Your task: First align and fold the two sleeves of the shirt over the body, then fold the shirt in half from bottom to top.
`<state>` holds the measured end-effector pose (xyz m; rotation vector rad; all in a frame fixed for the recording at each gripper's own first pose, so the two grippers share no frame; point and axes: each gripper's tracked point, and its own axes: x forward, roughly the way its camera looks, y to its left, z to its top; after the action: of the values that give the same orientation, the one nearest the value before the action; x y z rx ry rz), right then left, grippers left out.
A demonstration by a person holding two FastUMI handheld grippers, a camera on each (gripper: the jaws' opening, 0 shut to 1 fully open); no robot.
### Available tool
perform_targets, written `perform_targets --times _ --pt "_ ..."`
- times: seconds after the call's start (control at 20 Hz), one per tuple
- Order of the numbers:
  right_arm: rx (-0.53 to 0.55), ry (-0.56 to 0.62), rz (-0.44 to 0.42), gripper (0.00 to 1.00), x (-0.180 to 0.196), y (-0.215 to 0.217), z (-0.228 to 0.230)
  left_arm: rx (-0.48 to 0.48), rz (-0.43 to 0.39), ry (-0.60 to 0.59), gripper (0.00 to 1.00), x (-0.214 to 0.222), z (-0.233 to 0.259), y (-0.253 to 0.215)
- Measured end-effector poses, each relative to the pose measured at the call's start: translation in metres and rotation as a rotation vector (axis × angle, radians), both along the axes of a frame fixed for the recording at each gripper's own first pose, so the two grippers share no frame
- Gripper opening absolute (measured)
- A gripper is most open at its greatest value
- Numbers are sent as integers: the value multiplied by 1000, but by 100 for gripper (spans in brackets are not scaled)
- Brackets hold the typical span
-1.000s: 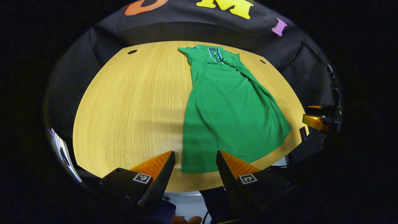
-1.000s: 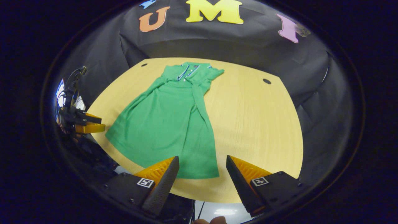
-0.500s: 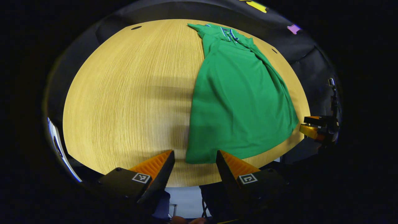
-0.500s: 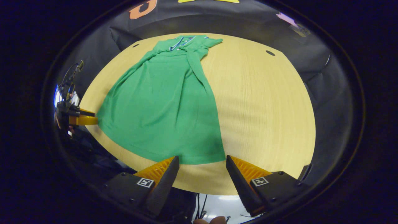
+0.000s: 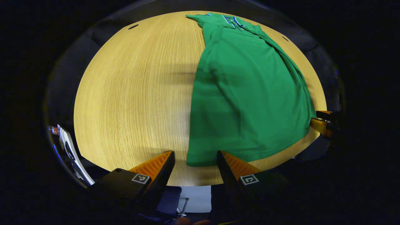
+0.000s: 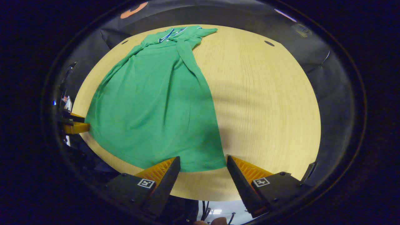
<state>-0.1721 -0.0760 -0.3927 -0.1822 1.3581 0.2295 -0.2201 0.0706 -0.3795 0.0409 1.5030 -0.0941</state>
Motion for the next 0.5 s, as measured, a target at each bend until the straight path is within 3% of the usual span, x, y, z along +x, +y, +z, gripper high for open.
perform_targets --times 0.2,0.3,0.35,0.4,0.5 --pt "0 11 38 97 1 1 1 4 6 44 89 -1 -1 -2" --pt "-5 25 52 71 2 2 0 -8 -12 46 81 0 -1 -8" --pt "-7 37 60 58 2 2 0 -19 -53 59 70 -3 -1 -11" --pt "15 31 32 65 4 4 1 -50 -35 58 50 -4 -1 -16" --pt "31 52 4 14 4 4 1 -70 -11 47 10 -5 -1 -18"
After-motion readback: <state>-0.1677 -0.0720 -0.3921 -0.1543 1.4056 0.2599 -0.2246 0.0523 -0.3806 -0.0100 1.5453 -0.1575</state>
